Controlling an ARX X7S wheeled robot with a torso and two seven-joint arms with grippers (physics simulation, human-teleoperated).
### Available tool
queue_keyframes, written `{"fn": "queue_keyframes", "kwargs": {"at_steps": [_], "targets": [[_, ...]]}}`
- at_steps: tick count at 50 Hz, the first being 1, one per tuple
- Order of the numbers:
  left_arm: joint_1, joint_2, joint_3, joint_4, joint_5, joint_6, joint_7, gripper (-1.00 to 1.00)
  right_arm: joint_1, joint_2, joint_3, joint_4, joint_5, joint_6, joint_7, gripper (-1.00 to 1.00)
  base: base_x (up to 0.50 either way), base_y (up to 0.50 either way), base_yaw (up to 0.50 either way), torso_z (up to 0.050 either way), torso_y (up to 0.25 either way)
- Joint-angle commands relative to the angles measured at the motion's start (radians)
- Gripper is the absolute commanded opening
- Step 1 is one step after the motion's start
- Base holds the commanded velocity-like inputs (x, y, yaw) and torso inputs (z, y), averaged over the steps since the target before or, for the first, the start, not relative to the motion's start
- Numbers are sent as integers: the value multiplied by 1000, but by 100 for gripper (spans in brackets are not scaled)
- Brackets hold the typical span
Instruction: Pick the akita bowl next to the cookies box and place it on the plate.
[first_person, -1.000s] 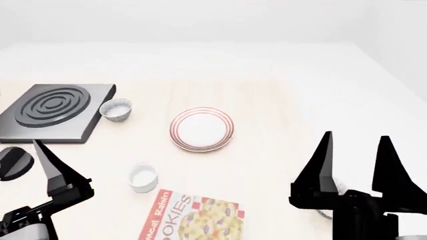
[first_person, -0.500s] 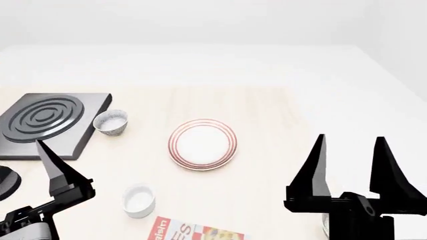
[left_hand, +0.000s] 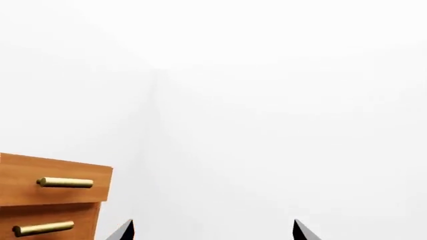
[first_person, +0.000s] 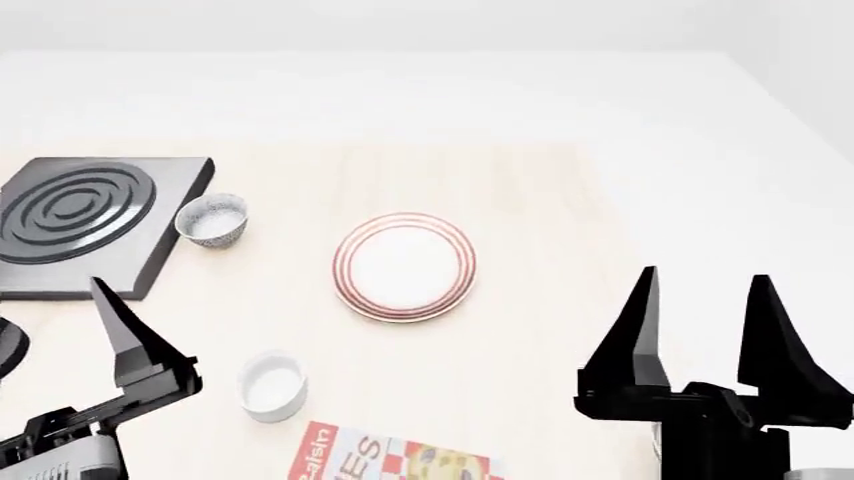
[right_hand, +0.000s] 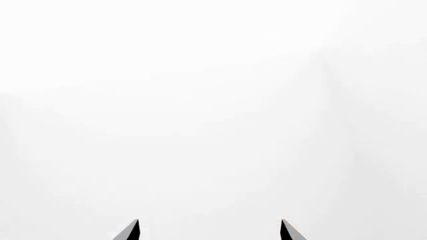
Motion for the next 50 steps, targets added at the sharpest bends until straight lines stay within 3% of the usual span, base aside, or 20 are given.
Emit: {"fn": "queue_keyframes", "kwargs": {"at_steps": [1, 21, 26, 30, 34, 39, 43, 45, 47, 50], "targets": [[-1, 14, -16, -1, 38, -13, 7, 100, 1, -13, 20, 1, -7, 5, -12, 100, 0, 0, 0, 0, -250], [-8, 6, -11, -25, 3, 12, -1, 100, 1, -4, 16, -6, -8, 12, 2, 100, 0, 0, 0, 0, -214], [-5, 4, -9, -21, -3, 16, -3, 100, 6, 20, 37, -61, -7, 87, 30, 100, 0, 0, 0, 0, 0], [-1, 3, -4, -6, 2, 13, -5, 100, 16, 90, 91, -188, -4, 250, 77, 100, 0, 0, 0, 0, 0], [-4, 5, 7, -12, 9, 12, -5, 100, 34, 184, 165, -304, 94, 457, 122, 100, 0, 0, 0, 0, 0], [-4, 5, 22, 3, 24, -14, -3, 100, -8, 413, 358, -458, 228, 704, 140, 100, 0, 0, 0, 0, 0], [-5, 6, 29, 0, 30, -21, -6, 100, -53, 538, 571, -524, 440, 867, 182, 100, 0, 0, 0, 0, 0], [-1, 6, 36, 14, 35, -40, -4, 100, -91, 607, 722, -480, 740, 978, 222, 100, 0, 0, 0, 0, 0], [4, 3, 35, 35, 39, -50, -5, 100, -106, 673, 758, -434, 907, 1053, 255, 100, 0, 0, 0, 0, 0], [3, -2, 31, 51, 36, -66, -6, 100, -132, 732, 832, -346, 1052, 1099, 189, 100, 0, 0, 0, 0, 0]]}}
